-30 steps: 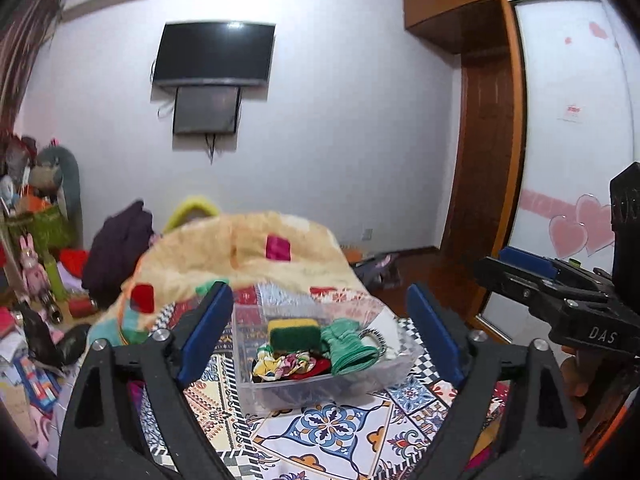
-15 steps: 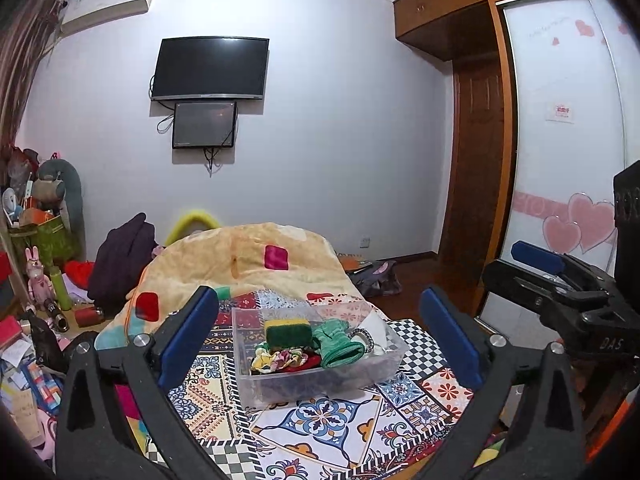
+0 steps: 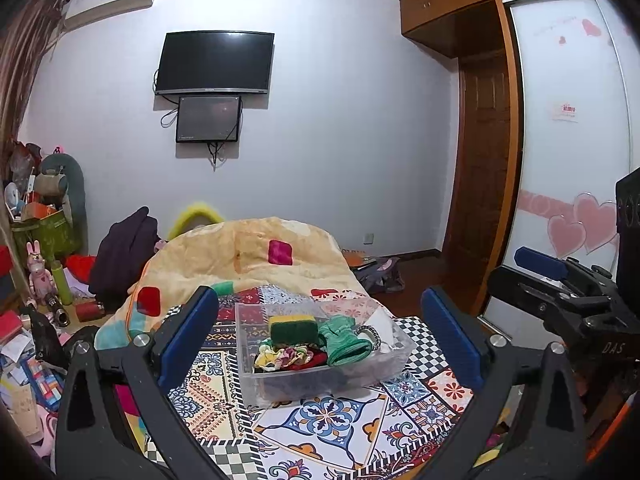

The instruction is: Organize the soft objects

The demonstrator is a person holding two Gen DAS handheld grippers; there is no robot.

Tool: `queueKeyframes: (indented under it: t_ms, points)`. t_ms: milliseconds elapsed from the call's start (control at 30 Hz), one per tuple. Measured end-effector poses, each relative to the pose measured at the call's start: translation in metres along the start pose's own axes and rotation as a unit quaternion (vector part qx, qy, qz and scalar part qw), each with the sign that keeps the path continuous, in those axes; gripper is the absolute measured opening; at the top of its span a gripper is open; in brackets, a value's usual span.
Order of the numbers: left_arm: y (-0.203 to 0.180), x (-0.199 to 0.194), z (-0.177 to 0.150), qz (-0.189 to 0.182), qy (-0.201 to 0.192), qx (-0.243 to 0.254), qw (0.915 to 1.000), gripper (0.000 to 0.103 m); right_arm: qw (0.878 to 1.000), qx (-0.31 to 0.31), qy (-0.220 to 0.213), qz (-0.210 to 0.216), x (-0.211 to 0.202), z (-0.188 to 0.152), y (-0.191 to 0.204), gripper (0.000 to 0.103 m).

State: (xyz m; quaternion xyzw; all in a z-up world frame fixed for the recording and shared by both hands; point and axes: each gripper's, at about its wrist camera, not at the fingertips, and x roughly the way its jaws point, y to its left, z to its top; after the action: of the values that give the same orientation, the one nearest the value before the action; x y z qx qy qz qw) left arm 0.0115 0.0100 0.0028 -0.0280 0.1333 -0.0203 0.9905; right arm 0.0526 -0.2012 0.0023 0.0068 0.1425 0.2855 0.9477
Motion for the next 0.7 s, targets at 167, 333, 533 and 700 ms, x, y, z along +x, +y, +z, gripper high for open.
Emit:
queueKeyframes:
  t_ms: [167,333,533,700]
  points:
    - [-0.0007,-0.0003,-0.0005,0.001,-0.002,0.002,1.0000,0.103,1.000,0.000,0.000,0.000,0.0000,0.0003,-0.0001,0.102]
    - [-0.0011,-0.0001,-0.0007,0.001,-0.002,0.002,1.0000,0.103,1.000,0.001,0.001,0.000,-0.0018,0.0002,0.0009,0.102]
    - [-0.0018,0.0000,-0.0008,0.003,-0.002,0.004,1.0000,0.103,1.000,0.001,0.000,0.000,-0.0022,0.0006,0.0013,0.102]
    - [-0.0011,-0.0006,-0.0004,0.004,-0.002,0.003,1.0000,0.103,1.000,0.003,0.001,0.001,-0.0036,0.0006,0.0021,0.102]
